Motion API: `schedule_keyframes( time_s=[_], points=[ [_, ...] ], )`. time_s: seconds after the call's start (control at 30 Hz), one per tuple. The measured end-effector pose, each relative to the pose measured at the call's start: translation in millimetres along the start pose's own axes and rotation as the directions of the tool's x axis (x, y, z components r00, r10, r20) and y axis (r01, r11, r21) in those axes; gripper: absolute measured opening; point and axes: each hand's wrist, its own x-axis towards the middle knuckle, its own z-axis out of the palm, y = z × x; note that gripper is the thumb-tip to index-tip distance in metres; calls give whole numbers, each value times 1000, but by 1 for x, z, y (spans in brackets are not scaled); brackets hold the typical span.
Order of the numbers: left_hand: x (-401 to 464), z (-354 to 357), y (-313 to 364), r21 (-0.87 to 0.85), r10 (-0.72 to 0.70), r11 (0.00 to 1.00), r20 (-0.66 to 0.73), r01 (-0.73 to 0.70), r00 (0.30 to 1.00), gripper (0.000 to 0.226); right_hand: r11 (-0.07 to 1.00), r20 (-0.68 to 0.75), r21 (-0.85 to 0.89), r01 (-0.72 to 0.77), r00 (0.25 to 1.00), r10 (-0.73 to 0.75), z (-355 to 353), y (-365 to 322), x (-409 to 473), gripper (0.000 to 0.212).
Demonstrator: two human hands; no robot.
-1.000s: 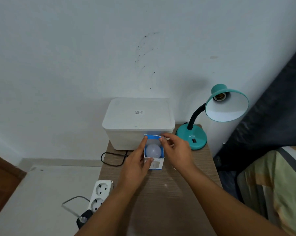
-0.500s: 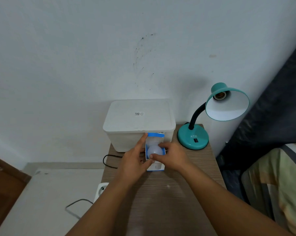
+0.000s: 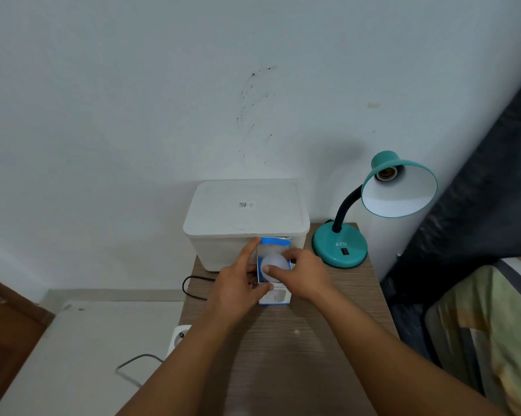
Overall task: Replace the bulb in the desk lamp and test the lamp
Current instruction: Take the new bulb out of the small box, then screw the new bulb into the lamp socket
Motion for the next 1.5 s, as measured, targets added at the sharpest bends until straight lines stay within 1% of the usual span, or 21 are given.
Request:
schedule_keyframes(
  time_s=[0.1, 0.23, 0.37, 0.43, 0.5, 0.57, 0.63, 0.77, 0.83, 0.9, 1.07, 1.3, 1.4, 1.5],
  points=[
    [-1, 0, 0, 16, -6, 1000, -13, 6, 1000, 99, 995, -65, 90, 46, 997, -40, -3, 1, -12, 54],
    [-3, 1, 2, 52, 8, 999, -23, -6, 1000, 101, 977, -116, 200, 71, 992, -49, -14, 4, -31, 52],
    [-3, 2, 2, 105, 39, 994, -58, -33, 998, 101, 933, -194, 335, 132, 979, -69, -27, 9, -53, 48],
    [-3, 3, 3, 88, 45, 995, -63, -39, 997, 99, 912, -221, 380, 152, 973, -69, -34, 14, -62, 46],
    [-3, 3, 4, 43, 38, 998, -47, -36, 998, 96, 884, -257, 437, 165, 965, -53, -39, 19, -68, 45],
    [-3, 3, 5, 38, 25, 999, -26, -24, 999, 92, 867, -281, 471, 163, 959, -28, -43, 23, -72, 45],
    [-2, 3, 3, 50, 26, 998, -6, -26, 1000, 85, 865, -293, 475, 160, 956, -16, -46, 27, -76, 46],
    [-2, 4, -1, 124, 59, 990, 7, -59, 998, 54, 856, -308, 492, 157, 951, 3, -51, 37, -80, 47],
    [-3, 5, -4, 148, 49, 988, 11, -50, 999, 48, 859, -312, 487, 157, 950, 3, -52, 40, -82, 47],
    [-5, 6, -5, 167, 51, 985, 10, -52, 999, 45, 855, -315, 494, 160, 949, 5, -53, 43, -84, 46],
    [-10, 7, -3, 197, 67, 978, 2, -66, 998, 48, 844, -333, 512, 163, 943, 20, -57, 52, -87, 47],
    [-12, 8, 5, 204, 56, 978, -63, -42, 996, 38, 828, -385, 524, 198, 922, 23, -61, 58, -92, 52],
    [-9, 9, 8, 184, -11, 983, -88, 27, 996, 36, 817, -385, 535, 216, 923, 7, -62, 62, -96, 50],
    [-7, 11, 15, 111, -110, 986, -97, 121, 989, 30, 826, -386, 519, 219, 922, -2, -66, 68, -99, 51]
  ],
)
